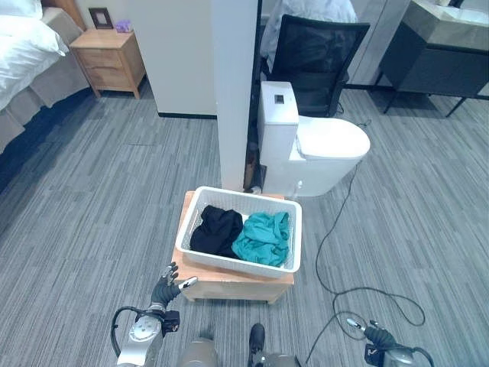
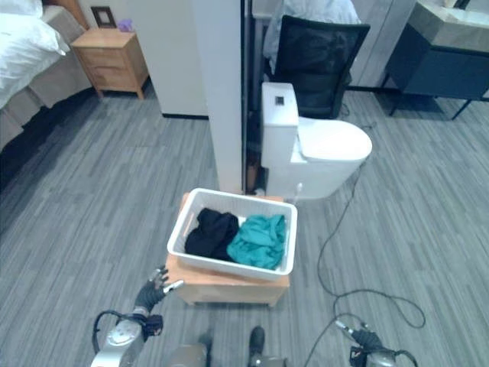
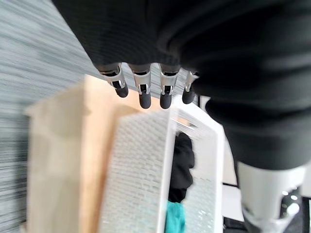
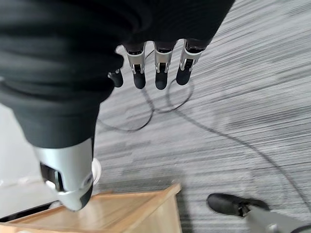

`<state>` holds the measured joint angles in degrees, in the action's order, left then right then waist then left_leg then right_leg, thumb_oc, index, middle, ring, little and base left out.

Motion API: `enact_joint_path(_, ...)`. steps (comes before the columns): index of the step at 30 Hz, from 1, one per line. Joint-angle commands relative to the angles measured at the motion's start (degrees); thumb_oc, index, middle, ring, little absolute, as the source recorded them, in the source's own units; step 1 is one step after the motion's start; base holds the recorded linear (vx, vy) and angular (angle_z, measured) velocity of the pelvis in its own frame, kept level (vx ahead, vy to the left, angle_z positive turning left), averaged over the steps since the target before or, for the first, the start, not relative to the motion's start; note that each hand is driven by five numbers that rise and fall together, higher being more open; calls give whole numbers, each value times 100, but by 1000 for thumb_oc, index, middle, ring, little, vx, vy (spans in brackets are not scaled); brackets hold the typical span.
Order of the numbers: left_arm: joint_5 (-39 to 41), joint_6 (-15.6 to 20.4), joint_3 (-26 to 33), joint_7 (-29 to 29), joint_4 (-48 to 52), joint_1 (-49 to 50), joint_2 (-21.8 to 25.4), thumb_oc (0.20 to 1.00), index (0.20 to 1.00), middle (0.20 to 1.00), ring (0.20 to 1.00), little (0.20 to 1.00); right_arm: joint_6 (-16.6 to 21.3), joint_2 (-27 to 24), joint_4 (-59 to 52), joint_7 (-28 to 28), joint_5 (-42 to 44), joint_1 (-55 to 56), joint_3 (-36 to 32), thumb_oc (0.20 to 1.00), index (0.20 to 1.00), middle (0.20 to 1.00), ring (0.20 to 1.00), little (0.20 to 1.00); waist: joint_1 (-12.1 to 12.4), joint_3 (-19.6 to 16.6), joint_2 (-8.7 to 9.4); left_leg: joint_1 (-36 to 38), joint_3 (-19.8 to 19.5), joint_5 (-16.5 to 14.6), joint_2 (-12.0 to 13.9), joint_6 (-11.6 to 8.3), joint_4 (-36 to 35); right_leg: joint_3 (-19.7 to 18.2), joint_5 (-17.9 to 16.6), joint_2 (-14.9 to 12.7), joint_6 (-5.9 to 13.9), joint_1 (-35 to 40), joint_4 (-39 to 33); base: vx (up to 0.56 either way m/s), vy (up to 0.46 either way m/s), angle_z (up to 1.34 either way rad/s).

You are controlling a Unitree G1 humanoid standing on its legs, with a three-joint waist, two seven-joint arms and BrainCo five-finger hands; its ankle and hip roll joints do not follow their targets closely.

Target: Grab the laundry basket,head to the washer,open it,put in the laundry and shut it.

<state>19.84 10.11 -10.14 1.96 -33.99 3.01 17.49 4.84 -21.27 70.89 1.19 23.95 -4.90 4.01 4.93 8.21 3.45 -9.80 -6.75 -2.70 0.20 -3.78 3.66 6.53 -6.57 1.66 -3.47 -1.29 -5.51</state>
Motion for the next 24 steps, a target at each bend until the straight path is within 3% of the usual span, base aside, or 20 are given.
enact_joint_path(1,-141,115,49,63,124,88,28,1000,1000,1000,1000,1000,13,-50,-348,126,19,203,26,1000,1000,1000,1000,1000,-75,-386,-66,369,81,145,37,154,13,-159,534,-601,732,-75,503,115,47,-4)
enact_joint_path(3,-116,81,92,82,125,146,6,1000,1000,1000,1000,1000,-19,-27,-581,129,-41,251,49,1000,1000,1000,1000,1000,-82,-429,-65,438,136,124,33,162,-33,-184,532,-635,744,-32,480,121,45,-8)
enact_joint_path(9,324,136,453,403,497,661,-137,1000,1000,1000,1000,1000,-93,-10,-2655,183,-381,616,335,1000,1000,1000,1000,1000,-75,-551,-112,977,304,63,42,234,-454,-348,481,-757,852,163,315,127,47,-31)
enact_joint_path(21,-222,109,877,741,1218,659,131,1000,1000,1000,1000,1000,-134,-227,-3052,282,-248,488,311,1000,1000,1000,1000,1000,-13,-713,-100,1467,279,35,152,200,-866,-316,501,-770,935,468,60,54,-8,-1)
enact_joint_path(24,-906,64,1125,728,1527,667,384,1000,1000,1000,1000,1000,-139,-243,-3119,363,-297,601,161,1000,1000,1000,1000,1000,-12,-772,-113,1518,281,-10,197,169,-866,-284,564,-752,935,527,51,42,-25,1)
